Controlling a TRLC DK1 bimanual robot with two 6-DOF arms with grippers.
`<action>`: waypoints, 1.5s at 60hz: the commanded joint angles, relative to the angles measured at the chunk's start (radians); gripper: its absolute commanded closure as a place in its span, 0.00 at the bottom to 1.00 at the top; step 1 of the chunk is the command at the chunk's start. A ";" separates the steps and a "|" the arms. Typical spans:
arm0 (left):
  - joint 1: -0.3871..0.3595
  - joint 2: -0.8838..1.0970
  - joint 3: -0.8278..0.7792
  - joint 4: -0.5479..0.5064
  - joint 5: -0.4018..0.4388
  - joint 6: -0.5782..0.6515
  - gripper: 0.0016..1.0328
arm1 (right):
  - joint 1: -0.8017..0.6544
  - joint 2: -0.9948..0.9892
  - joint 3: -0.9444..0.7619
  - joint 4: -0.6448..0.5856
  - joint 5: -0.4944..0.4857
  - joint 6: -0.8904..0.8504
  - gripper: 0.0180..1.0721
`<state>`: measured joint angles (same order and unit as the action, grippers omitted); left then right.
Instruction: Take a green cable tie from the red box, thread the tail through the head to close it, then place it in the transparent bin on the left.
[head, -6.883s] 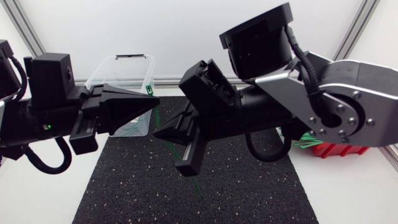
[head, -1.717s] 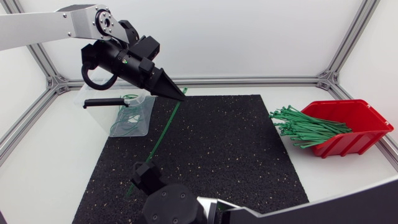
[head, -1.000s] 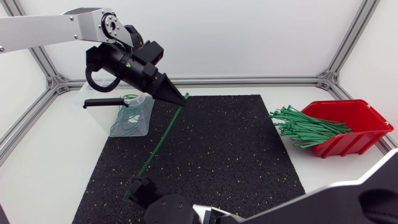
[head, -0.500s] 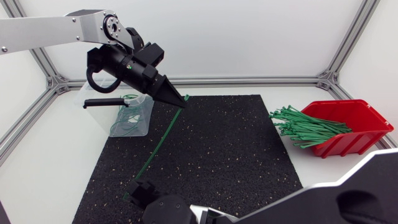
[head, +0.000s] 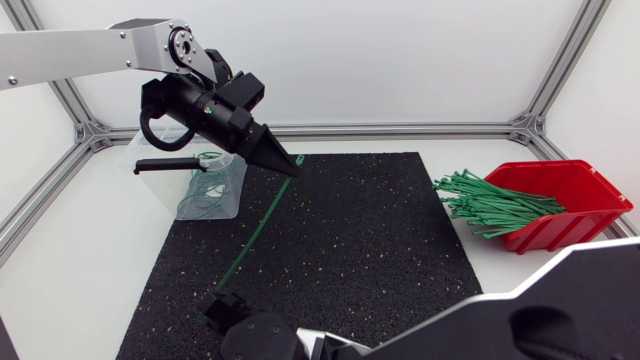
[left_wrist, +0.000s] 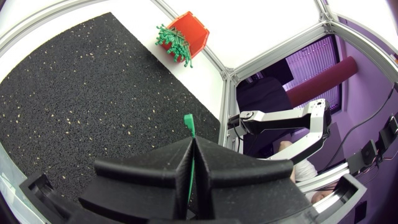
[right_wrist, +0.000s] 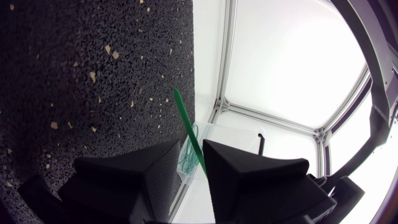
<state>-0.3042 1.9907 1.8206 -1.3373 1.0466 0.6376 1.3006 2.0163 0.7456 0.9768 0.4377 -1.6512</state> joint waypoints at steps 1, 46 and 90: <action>0.002 0.020 -0.001 -0.022 0.006 0.036 0.97 | -0.003 0.027 0.026 0.019 -0.002 -0.030 0.71; 0.007 0.026 0.016 -0.059 0.007 0.070 0.97 | -0.015 0.022 0.023 0.020 -0.001 -0.039 0.75; 0.007 0.022 -0.003 -0.059 0.007 0.074 0.97 | 0.011 0.022 0.000 0.034 -0.002 -0.027 0.81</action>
<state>-0.2966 1.9972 1.8206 -1.3727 1.0466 0.6823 1.3010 2.0258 0.7628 0.9958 0.4377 -1.6695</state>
